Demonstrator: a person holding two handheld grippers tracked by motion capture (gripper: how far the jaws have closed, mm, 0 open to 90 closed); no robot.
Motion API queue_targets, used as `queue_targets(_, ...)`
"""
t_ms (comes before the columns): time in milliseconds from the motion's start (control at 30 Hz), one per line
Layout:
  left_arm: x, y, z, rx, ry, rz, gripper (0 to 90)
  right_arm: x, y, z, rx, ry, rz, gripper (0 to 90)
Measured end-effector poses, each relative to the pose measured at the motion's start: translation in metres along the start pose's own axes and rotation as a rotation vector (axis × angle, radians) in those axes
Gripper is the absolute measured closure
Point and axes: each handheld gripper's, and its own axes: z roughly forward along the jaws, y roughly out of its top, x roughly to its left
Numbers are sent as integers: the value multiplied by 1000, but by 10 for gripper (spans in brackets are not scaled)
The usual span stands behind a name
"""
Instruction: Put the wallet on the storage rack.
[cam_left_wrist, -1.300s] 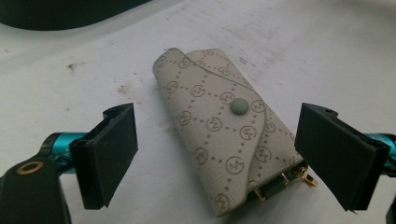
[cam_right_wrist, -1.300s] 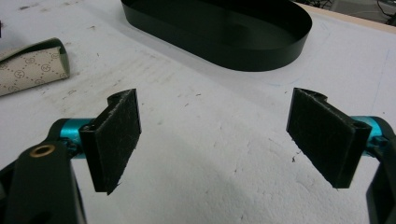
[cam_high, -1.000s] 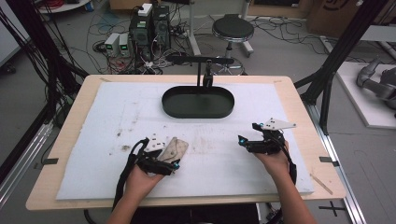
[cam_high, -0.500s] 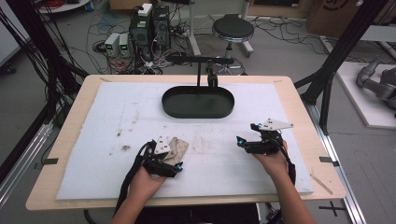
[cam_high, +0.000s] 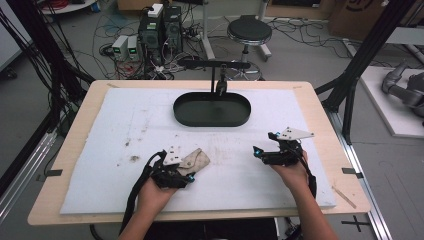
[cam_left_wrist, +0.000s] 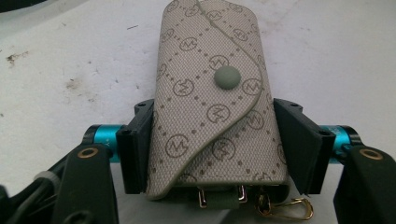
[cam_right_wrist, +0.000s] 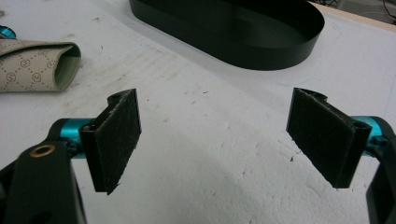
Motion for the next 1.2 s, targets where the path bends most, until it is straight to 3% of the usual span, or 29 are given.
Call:
queue_targets(133,4,-1,-3,-19,-29,-45,366,0,0,-1,-6,3,2,182)
queue_targets(200,6,0,-7,-37,-50,-49,368,-1,0,-1,-8,2,2,182)
queue_targets(333,12,9,-17,-67,-39,-14,369,0,0,-1,-12,2,10,182)
queue_targets(500,26,19,-26,-97,-23,-12,369,0,0,-3,-7,0,4,182)
queue_targets(833,50,48,-36,-110,9,32,369,2,0,-4,-3,-3,7,182)
queue_targets(1033,61,69,-33,-107,31,62,369,1,0,-3,-4,0,4,182)
queue_targets(1200,72,85,-20,-106,45,95,369,0,0,-3,-6,4,8,182)
